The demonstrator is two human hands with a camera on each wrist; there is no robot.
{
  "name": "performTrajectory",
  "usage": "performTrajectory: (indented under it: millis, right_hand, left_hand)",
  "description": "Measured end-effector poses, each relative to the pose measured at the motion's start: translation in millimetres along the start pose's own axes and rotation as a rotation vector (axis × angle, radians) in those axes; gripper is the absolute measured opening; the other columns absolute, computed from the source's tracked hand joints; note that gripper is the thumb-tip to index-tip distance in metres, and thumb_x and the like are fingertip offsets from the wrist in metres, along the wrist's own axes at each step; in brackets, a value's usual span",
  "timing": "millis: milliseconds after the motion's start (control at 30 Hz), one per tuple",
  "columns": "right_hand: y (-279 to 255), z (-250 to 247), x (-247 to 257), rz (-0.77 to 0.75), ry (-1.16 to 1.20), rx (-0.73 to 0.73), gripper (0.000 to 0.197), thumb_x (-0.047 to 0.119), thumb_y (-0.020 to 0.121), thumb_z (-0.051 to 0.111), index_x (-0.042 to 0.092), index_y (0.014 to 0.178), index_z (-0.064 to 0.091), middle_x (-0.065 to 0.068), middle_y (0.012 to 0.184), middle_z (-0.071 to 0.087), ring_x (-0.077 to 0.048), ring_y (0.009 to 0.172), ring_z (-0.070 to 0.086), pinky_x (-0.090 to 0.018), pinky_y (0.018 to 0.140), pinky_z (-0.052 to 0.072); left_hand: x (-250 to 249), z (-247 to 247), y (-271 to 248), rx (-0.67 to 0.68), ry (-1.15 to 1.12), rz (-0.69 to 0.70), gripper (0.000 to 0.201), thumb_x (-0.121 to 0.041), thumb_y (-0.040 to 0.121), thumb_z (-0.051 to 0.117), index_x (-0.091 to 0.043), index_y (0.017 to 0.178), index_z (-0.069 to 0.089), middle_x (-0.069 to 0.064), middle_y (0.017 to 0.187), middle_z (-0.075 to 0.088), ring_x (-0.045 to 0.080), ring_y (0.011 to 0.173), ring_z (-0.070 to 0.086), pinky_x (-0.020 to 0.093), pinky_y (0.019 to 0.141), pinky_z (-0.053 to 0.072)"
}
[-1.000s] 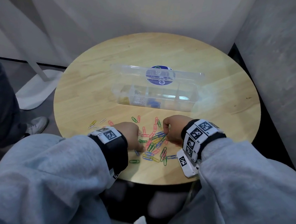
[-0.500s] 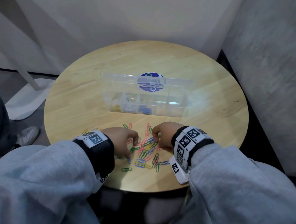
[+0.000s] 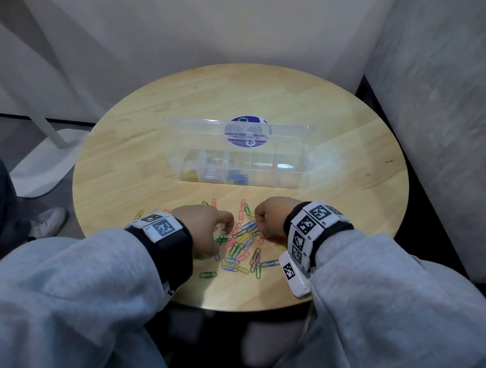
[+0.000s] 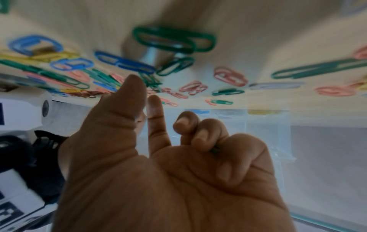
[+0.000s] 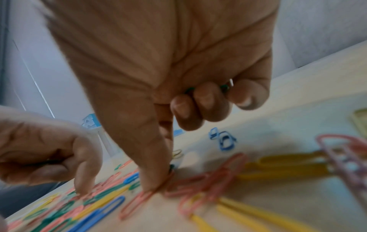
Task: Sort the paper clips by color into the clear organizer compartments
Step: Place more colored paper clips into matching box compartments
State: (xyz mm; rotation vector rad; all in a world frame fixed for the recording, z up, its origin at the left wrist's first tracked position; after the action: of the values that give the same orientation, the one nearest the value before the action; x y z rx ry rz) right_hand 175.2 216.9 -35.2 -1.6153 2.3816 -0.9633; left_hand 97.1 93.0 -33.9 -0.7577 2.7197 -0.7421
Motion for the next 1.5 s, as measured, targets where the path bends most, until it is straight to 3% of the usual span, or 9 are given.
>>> performTrajectory:
  millis: [200,500,633,767,967,1100,1233,1400,1500]
  right_hand:
    - [-1,0,-1,0.0,0.024,-0.017,0.014,0.007,0.082,0.062,0.019,0.084,0.055,-0.002,0.091,0.063,-0.017,0.071,0.053,-0.021,0.05,0.039]
    - [2,3,-7,0.073,0.034,0.018,0.009,0.007,0.078,0.057,0.015,0.075,0.057,-0.004,0.08,0.059,-0.021,0.076,0.053,-0.025,0.062,0.043]
    - [-9,-18,-15,0.095,0.219,-0.062,0.022,0.01,0.079,0.063,0.018,0.062,0.052,0.002,0.065,0.054,-0.017,0.064,0.051,-0.021,0.052,0.039]
    - [-15,-26,-20,0.088,0.454,-0.065,0.023,0.011,0.081,0.064,0.016,0.065,0.049,-0.002,0.069,0.057,-0.013,0.054,0.051,-0.021,0.054,0.043]
    - [-11,-11,-19,0.098,0.842,0.0,0.027,-0.009,0.088,0.044,0.013,0.076,0.054,-0.006,0.061,0.049,-0.013,0.044,0.046,-0.021,0.045,0.041]
    - [-11,-3,-18,0.138,1.031,0.053,0.035,-0.008,0.09,0.028,0.007,0.071,0.053,-0.008,0.062,0.039,-0.016,0.051,0.038,-0.021,0.042,0.036]
    - [-14,6,-18,0.186,1.073,0.099,0.027,0.0,0.092,0.031,0.005,0.07,0.045,-0.01,0.063,0.04,-0.017,0.043,0.045,-0.023,0.042,0.039]
    - [-15,10,-7,0.051,0.846,0.163,0.018,-0.002,0.082,0.049,0.012,0.072,0.051,-0.013,0.06,0.05,-0.022,0.056,0.043,-0.029,0.051,0.032]
    - [-20,6,1,-0.015,0.518,0.11,0.021,0.005,0.078,0.062,0.024,0.07,0.058,0.011,0.043,0.052,-0.011,0.049,0.044,-0.023,0.052,0.037]
  left_hand:
    - [0,1,2,-0.022,0.035,0.013,0.032,-0.031,0.079,0.061,-0.037,0.109,0.052,-0.006,0.097,0.051,0.019,0.092,0.053,0.031,0.075,0.045]
    - [2,4,-2,-0.094,0.017,0.036,0.027,-0.032,0.084,0.055,-0.035,0.111,0.053,-0.003,0.109,0.057,0.021,0.102,0.055,0.029,0.076,0.042]
    - [2,5,2,-0.109,0.026,0.052,0.024,-0.034,0.087,0.055,-0.032,0.111,0.055,-0.003,0.113,0.056,0.02,0.106,0.054,0.025,0.071,0.033]
    - [0,4,6,-0.138,0.038,0.043,0.023,-0.037,0.09,0.052,-0.027,0.111,0.056,-0.002,0.116,0.057,0.021,0.106,0.054,0.026,0.072,0.034]
    - [-1,3,9,-0.144,0.055,0.013,0.018,-0.025,0.089,0.046,-0.021,0.102,0.059,0.001,0.108,0.062,0.024,0.098,0.057,0.026,0.068,0.036]
    - [9,-4,3,-0.144,-0.323,-0.081,0.01,-0.017,0.089,0.046,-0.019,0.082,0.054,0.0,0.085,0.055,0.022,0.08,0.052,0.023,0.067,0.037]
    - [26,-8,-2,-0.052,-1.112,-0.271,0.024,-0.004,0.086,0.033,-0.014,0.067,0.041,0.005,0.06,0.041,0.015,0.043,0.033,0.013,0.034,0.024]
    - [28,-17,-9,0.047,-1.597,-0.138,0.024,-0.003,0.076,0.022,-0.009,0.063,0.042,0.007,0.05,0.049,0.016,0.037,0.041,0.011,0.033,0.027]
    - [23,-18,-12,0.107,-1.667,-0.112,0.022,-0.01,0.073,0.029,-0.008,0.061,0.047,0.008,0.054,0.05,0.015,0.038,0.043,0.012,0.032,0.029]
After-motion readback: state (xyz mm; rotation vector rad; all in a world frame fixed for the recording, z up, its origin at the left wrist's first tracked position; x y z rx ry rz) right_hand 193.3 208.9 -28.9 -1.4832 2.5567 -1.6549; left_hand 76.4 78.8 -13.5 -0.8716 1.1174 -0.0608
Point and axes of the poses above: each hand's wrist, its own y-axis towards the middle knuckle, its own z-axis out of the palm, x = y × z, the point moved 4 cm from there along y, towards the middle knuckle
